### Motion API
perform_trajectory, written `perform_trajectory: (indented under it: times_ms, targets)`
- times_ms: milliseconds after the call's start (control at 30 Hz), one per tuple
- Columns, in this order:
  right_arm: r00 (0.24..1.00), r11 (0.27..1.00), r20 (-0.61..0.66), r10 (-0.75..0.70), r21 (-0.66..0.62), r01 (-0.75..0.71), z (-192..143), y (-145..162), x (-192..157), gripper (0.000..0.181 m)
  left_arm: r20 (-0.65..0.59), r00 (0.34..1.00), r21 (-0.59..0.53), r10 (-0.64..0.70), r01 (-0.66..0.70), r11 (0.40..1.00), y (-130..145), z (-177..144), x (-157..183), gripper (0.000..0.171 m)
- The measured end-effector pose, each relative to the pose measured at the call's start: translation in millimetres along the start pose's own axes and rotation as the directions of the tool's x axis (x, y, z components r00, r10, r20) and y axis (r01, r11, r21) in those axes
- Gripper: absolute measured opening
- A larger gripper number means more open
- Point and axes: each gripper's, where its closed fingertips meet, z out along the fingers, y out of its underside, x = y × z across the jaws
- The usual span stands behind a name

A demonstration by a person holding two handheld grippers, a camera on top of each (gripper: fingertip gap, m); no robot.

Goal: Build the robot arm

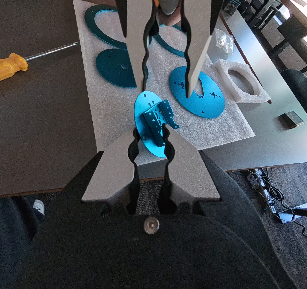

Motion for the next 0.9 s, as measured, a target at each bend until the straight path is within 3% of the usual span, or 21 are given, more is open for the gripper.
perform_trajectory:
  times_ms: [67,300,500,567,900]
  targets:
    - [1.0,1.0,0.006,0.011,0.006,-0.011,0,0,0,0.024,0.027,0.996,0.012,0.088,-0.088,0.996,-6,1,3,0.038]
    - [1.0,1.0,0.017,0.01,-0.008,-0.01,0,0,-1,0.024,0.056,0.955,-0.013,0.29,-0.29,0.957,-19,4,11,0.025]
    - [0.999,1.0,0.03,0.012,-0.016,-0.011,1,-1,-1,0.024,-0.007,0.953,-0.054,0.303,-0.302,0.952,-16,13,11,0.025]
    - [0.999,1.0,0.035,0.014,-0.019,-0.013,1,-2,-1,0.024,-0.049,0.96,-0.077,0.277,-0.28,0.957,-11,16,14,0.018]
    - [0.998,0.999,0.057,0.037,-0.008,-0.037,0,-5,0,0.023,-0.02,0.984,-0.05,0.177,-0.178,0.983,-12,14,13,0.015]
